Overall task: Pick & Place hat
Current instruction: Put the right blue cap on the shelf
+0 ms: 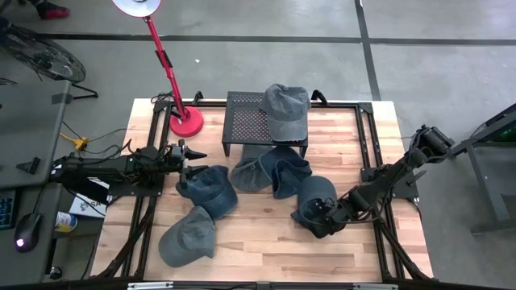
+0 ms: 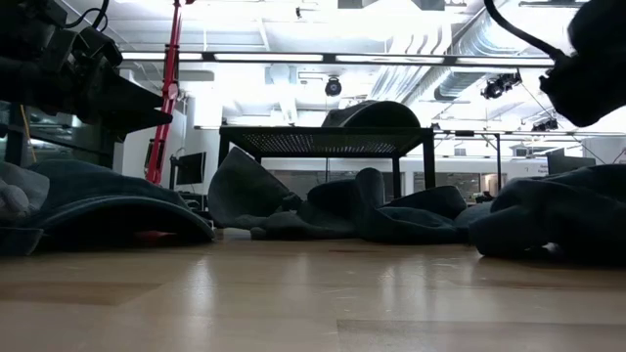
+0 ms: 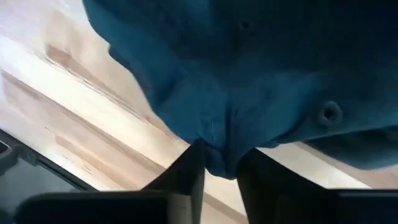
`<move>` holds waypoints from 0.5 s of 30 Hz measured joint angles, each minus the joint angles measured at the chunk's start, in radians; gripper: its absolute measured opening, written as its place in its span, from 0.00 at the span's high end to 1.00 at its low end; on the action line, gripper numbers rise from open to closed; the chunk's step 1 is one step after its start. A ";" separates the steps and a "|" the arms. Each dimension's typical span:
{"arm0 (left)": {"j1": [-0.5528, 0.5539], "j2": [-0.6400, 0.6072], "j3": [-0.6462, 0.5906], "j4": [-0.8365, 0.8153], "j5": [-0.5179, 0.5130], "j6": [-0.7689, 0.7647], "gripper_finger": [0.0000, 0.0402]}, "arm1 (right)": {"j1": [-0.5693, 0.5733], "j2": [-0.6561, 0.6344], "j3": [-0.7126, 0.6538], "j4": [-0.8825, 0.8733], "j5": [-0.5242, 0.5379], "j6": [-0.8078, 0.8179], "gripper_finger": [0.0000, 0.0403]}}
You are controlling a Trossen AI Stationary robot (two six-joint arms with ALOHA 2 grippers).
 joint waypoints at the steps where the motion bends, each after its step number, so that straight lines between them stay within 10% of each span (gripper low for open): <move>1: 0.000 0.000 0.000 0.000 0.000 0.000 0.45 | 0.000 0.000 0.000 0.002 -0.008 -0.009 0.89; 15: 0.000 0.000 0.000 0.000 0.000 0.000 0.45 | 0.000 0.000 0.307 -0.384 -0.049 -0.322 1.00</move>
